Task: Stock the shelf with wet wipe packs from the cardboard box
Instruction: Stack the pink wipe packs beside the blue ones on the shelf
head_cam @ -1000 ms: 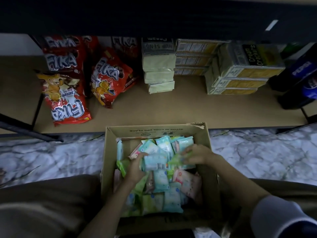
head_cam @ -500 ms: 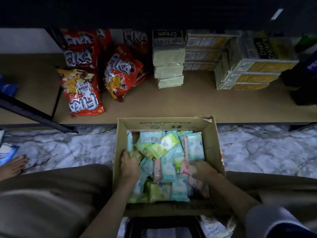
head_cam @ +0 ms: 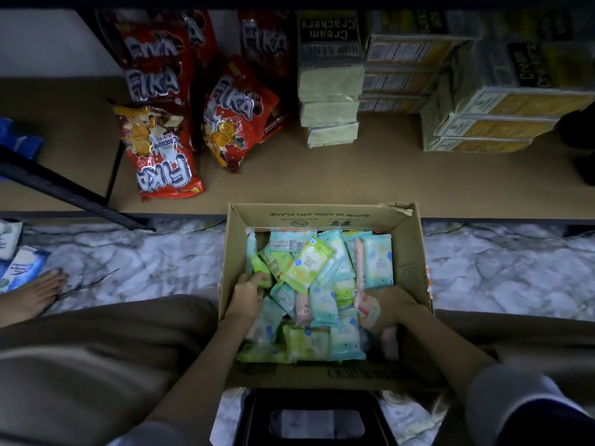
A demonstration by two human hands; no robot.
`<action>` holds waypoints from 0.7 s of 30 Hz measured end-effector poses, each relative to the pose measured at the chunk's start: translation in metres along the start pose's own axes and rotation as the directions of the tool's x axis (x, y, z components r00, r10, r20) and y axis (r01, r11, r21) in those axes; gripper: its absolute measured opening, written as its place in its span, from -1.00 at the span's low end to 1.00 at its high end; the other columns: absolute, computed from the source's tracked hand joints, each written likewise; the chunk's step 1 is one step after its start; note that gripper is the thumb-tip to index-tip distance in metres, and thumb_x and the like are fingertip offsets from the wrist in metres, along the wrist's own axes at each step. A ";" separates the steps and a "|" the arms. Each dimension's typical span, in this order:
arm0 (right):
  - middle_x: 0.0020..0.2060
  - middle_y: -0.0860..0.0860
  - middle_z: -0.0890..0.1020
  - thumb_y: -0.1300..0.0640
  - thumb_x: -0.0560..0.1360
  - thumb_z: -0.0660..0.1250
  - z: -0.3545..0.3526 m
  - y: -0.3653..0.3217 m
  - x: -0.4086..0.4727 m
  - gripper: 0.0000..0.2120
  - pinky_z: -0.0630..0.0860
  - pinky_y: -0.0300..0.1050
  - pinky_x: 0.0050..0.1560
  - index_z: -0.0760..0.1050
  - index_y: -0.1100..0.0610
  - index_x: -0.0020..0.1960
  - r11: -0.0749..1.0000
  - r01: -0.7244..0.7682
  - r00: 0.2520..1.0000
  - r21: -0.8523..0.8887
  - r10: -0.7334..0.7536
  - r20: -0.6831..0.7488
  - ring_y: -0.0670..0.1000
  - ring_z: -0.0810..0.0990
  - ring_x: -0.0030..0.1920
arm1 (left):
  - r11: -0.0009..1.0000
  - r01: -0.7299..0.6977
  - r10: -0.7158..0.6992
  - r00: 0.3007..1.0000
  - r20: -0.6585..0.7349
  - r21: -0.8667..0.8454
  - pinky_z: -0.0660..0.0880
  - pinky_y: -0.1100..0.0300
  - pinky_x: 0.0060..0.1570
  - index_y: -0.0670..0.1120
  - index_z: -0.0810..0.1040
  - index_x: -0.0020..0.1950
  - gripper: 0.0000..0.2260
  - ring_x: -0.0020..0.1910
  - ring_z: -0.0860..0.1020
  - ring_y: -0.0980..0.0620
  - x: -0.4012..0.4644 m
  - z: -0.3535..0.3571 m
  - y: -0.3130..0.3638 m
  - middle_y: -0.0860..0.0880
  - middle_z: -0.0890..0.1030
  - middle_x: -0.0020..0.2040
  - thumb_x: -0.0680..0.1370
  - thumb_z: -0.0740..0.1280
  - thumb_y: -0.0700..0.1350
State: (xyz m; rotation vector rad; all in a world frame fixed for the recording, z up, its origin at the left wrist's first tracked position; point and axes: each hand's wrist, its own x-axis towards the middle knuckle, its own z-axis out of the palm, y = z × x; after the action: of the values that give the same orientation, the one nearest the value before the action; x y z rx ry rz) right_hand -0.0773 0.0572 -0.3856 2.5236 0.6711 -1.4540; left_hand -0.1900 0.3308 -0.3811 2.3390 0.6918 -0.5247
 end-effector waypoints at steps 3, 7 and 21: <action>0.33 0.03 0.43 -0.24 0.34 0.36 -0.006 -0.003 -0.009 -0.28 0.36 -0.13 0.30 0.25 -0.02 0.41 0.999 0.033 0.999 0.016 -0.033 -0.029 0.05 0.41 0.33 | 0.977 0.014 -0.023 0.999 0.041 0.214 0.33 0.13 0.20 -0.06 0.35 0.38 -0.56 0.19 0.46 -0.18 -0.008 0.002 0.003 -0.19 0.37 0.26 0.52 0.18 -0.35; 0.39 0.04 0.37 -0.13 0.29 0.47 -0.015 0.000 -0.014 -0.15 0.34 -0.19 0.32 0.18 -0.01 0.47 0.998 0.012 1.000 0.060 -0.012 -0.010 0.05 0.38 0.35 | 0.968 0.108 -0.103 0.994 -0.032 0.226 0.40 0.17 0.15 -0.09 0.43 0.32 -0.59 0.16 0.51 -0.14 -0.010 -0.002 0.008 -0.21 0.50 0.21 0.54 0.10 -0.39; 0.40 0.08 0.34 0.01 0.33 0.50 -0.053 -0.001 -0.063 -0.13 0.37 -0.20 0.21 0.10 0.03 0.50 0.973 0.046 0.990 0.228 -0.014 -0.141 0.07 0.37 0.35 | 0.996 -0.056 0.040 0.975 0.217 0.069 0.30 0.33 0.20 -0.09 0.59 0.17 -0.55 0.32 0.42 -0.05 -0.011 -0.045 0.021 -0.10 0.51 0.30 0.47 0.10 -0.45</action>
State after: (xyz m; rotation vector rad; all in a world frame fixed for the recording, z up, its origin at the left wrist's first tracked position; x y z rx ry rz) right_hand -0.0636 0.0571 -0.3042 2.8247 0.5934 -1.4539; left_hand -0.1778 0.3432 -0.3328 2.3167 0.5212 -0.7811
